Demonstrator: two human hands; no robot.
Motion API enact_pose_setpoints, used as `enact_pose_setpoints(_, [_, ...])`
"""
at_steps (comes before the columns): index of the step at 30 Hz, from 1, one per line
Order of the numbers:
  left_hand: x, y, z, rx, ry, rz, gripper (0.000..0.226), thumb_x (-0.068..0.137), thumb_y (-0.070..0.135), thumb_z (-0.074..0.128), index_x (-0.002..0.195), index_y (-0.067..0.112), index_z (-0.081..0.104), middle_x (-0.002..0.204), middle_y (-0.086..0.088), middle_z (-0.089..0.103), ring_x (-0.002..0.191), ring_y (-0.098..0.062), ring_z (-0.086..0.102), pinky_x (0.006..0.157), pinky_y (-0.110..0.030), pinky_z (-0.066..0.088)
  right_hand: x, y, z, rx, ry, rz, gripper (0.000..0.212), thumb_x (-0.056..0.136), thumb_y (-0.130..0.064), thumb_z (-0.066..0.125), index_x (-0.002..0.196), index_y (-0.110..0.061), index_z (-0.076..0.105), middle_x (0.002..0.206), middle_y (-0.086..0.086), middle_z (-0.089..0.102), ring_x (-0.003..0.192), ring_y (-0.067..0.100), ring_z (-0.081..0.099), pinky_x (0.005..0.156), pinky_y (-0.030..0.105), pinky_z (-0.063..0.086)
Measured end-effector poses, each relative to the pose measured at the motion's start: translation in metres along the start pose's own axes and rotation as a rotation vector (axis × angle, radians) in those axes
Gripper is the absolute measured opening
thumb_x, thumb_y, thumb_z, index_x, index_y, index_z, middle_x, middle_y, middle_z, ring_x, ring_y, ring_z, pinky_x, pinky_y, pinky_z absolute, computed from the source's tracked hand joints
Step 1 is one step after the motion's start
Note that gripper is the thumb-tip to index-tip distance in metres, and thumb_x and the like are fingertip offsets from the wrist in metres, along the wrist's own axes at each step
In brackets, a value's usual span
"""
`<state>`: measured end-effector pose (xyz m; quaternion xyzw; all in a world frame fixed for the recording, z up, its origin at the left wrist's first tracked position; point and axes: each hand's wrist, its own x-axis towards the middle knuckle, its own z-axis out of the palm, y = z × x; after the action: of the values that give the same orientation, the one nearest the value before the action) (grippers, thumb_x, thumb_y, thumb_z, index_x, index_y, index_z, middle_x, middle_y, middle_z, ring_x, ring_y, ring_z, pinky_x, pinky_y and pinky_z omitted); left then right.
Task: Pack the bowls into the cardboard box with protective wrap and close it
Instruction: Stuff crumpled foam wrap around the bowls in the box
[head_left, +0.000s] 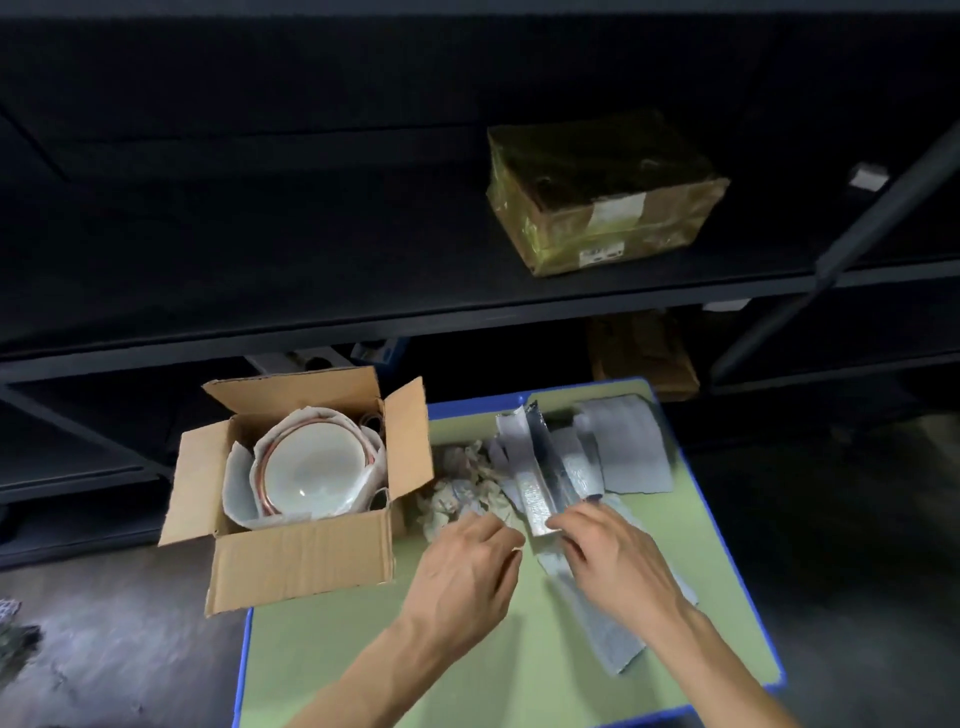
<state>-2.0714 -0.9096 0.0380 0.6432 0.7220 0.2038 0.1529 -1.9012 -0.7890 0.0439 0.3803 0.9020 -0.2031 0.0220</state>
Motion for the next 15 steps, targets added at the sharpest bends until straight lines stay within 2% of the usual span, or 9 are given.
enact_pose_setpoints(3, [0.003, 0.001, 0.018, 0.015, -0.117, -0.029, 0.033, 0.098, 0.035, 0.038, 0.113, 0.025, 0.065, 0.106, 0.006, 0.062, 0.096, -0.02, 0.058, 0.084, -0.036, 0.049, -0.005, 0.026, 0.0, 0.041, -0.014, 0.113, 0.029, 0.101, -0.026, 0.047, 0.125, -0.035, 0.061, 0.122, -0.018, 0.059, 0.114, 0.008, 0.055, 0.085, 0.03, 0.05])
enact_pose_setpoints(6, [0.007, 0.003, 0.027, 0.044, -0.182, -0.058, 0.036, 0.098, 0.036, 0.037, 0.126, 0.024, 0.058, 0.119, 0.005, 0.058, 0.105, -0.019, 0.055, 0.094, -0.034, 0.045, 0.003, 0.045, -0.002, 0.128, 0.026, 0.205, 0.031, 0.102, -0.024, 0.048, 0.13, -0.03, 0.058, 0.124, -0.016, 0.061, 0.109, 0.007, 0.059, 0.087, 0.027, 0.049])
enact_pose_setpoints(10, [0.014, 0.006, 0.034, 0.058, -0.197, -0.105, 0.038, 0.098, 0.036, 0.039, 0.13, 0.023, 0.055, 0.123, 0.003, 0.056, 0.109, -0.02, 0.054, 0.094, -0.036, 0.047, 0.034, 0.063, -0.002, 0.196, 0.088, 0.318, 0.034, 0.104, -0.031, 0.048, 0.135, -0.021, 0.055, 0.126, -0.005, 0.062, 0.106, 0.014, 0.062, 0.088, 0.033, 0.052])
enact_pose_setpoints(15, [0.018, 0.008, 0.035, 0.07, -0.18, -0.156, 0.041, 0.098, 0.034, 0.041, 0.137, 0.023, 0.049, 0.128, 0.002, 0.054, 0.115, -0.021, 0.051, 0.097, -0.037, 0.045, 0.066, 0.062, 0.009, 0.146, 0.036, 0.373, 0.045, 0.101, -0.039, 0.052, 0.136, -0.012, 0.054, 0.125, 0.004, 0.065, 0.114, 0.025, 0.06, 0.086, 0.038, 0.052])
